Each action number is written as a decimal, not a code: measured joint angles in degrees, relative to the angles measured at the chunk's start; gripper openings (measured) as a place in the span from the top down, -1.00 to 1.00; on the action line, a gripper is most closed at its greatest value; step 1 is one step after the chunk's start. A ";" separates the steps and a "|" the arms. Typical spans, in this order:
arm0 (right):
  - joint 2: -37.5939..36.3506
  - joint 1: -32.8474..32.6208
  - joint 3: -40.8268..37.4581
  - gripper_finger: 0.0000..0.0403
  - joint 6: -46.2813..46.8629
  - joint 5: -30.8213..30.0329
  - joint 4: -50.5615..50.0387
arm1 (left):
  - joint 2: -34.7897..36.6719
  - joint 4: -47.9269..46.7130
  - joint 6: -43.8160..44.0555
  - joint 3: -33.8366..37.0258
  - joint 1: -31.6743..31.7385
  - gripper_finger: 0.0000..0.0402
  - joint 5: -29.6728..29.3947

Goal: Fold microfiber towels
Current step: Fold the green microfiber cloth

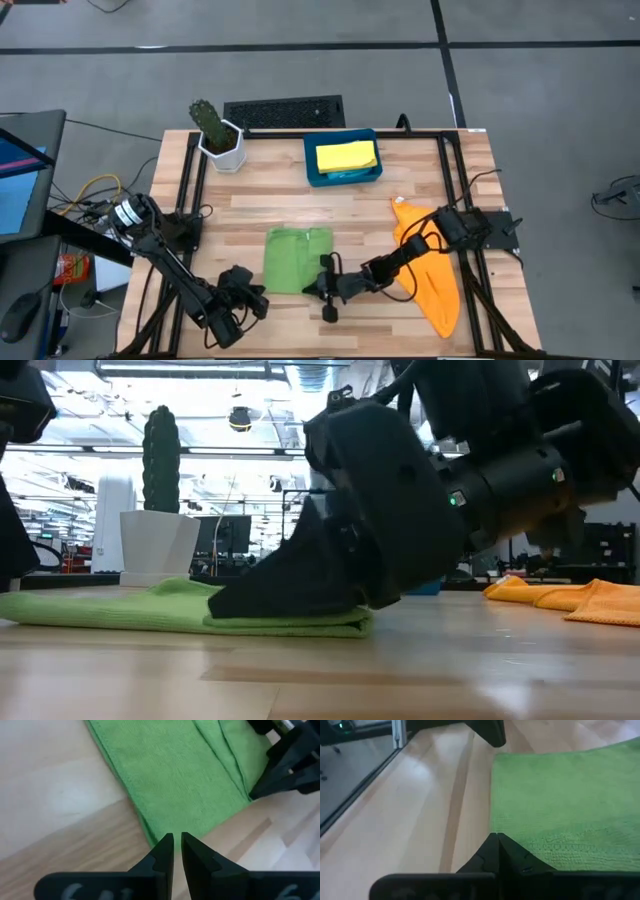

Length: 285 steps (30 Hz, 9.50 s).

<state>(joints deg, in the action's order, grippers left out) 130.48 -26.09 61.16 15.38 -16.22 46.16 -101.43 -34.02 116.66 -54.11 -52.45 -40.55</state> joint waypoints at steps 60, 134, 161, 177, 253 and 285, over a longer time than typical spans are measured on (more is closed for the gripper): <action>-12.44 2.23 0.05 0.86 -7.91 1.30 -11.52 | 5.39 1.13 0.91 3.01 5.88 -0.17 24.14; -4.46 0.72 6.36 0.90 1.78 0.84 -15.11 | 9.75 5.17 -32.83 -6.64 24.09 1.00 39.25; -6.96 -0.52 -0.51 0.92 4.91 -1.81 -17.88 | 0.11 16.58 -47.47 -14.87 32.09 1.00 42.06; -14.99 -6.77 -0.56 0.90 12.24 -9.02 -37.90 | 0.00 15.82 -50.04 -14.75 32.67 1.00 40.97; -26.26 -11.54 -0.62 0.69 15.40 -16.55 -60.26 | 1.89 6.90 -64.34 -23.22 34.34 0.17 37.94; -13.78 18.10 -12.36 0.68 -6.58 8.39 -16.31 | -18.12 18.96 -61.97 -19.37 24.72 0.55 23.30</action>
<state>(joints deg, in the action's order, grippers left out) 116.70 -7.98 48.80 8.80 -7.82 29.84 -119.55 -15.06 54.69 -73.47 -27.73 -17.25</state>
